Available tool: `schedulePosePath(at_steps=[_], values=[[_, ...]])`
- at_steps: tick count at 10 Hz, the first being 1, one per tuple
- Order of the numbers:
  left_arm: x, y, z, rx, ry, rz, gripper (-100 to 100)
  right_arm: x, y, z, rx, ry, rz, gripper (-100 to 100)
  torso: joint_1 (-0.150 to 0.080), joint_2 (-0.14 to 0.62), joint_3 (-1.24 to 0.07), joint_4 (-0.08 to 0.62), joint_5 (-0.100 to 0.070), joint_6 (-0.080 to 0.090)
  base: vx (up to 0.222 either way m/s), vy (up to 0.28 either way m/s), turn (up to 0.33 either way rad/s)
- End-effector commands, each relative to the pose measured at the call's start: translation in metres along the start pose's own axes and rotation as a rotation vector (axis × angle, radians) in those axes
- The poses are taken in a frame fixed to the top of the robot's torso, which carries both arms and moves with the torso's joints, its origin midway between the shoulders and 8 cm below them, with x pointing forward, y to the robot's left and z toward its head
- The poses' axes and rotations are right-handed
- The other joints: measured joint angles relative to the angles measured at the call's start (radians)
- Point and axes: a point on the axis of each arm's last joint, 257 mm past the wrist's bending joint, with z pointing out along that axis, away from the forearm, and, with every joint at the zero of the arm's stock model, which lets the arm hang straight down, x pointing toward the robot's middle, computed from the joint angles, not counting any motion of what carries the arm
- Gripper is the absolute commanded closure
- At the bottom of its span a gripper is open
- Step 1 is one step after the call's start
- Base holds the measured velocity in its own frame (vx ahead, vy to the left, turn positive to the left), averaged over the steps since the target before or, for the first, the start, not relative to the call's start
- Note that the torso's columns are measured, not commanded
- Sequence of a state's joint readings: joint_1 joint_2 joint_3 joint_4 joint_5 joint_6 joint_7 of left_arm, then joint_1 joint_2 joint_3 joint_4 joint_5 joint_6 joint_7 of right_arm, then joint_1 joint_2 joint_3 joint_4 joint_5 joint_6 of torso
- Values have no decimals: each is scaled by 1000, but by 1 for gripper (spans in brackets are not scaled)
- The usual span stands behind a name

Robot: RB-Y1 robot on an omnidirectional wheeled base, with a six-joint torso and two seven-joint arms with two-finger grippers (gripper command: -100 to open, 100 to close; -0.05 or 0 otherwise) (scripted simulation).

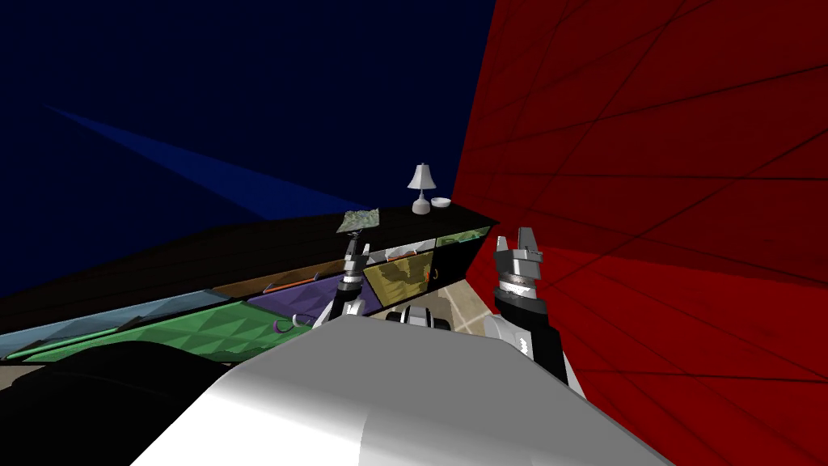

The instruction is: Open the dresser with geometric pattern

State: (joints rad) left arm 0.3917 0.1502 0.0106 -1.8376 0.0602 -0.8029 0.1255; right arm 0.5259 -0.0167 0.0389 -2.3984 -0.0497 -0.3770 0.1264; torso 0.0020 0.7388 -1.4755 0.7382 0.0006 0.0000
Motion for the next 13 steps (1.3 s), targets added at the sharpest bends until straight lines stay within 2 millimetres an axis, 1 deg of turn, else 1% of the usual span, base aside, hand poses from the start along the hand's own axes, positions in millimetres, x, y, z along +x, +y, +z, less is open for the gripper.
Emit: schedulePosePath(at_steps=[1, 3, 4, 7, 8, 9, 10, 13], values=[[-8, 13, -11, -11, -22, -13, -100, 0, 0, 0, 0, 0, 0, 0, -2, 0, 0, 0, -1, 0, 28, -93, 40], [-19, 22, -21, -7, -49, -29, -100, 0, 0, 0, 0, 0, 0, 0, -1, -4, -2, -4, 2, 2, 32, -100, 47], [-20, 29, -25, -25, -53, -28, -100, 0, 0, 0, 0, 0, 0, 0, -2, -7, -3, -5, 2, 2, 36, -96, 44], [-33, 40, -38, -29, -83, -41, -100, 0, 0, 0, 0, 0, 0, 0, 1, -13, -6, -10, 6, 6, 30, -71, 33], [-33, 44, -41, -42, -86, -40, -100, 0, 0, 0, 0, 0, 0, 0, 1, -15, -7, -12, 7, 5, 10, -61, 23], [-39, 48, -47, -40, -101, -46, -100, 0, 0, 0, 0, 0, 0, 0, 2, -16, -7, -12, 8, 5, 26, -88, 32], [-40, 52, -49, -50, -104, -46, -100, 0, 0, 0, 0, 0, 0, 0, 1, -17, -8, -13, 8, 5, 39, -80, 31], [-52, 60, -62, -50, -135, -55, -100, 0, 0, 0, 0, 0, 0, 0, 3, -17, -9, -11, 7, 7, 20, -78, 34]])
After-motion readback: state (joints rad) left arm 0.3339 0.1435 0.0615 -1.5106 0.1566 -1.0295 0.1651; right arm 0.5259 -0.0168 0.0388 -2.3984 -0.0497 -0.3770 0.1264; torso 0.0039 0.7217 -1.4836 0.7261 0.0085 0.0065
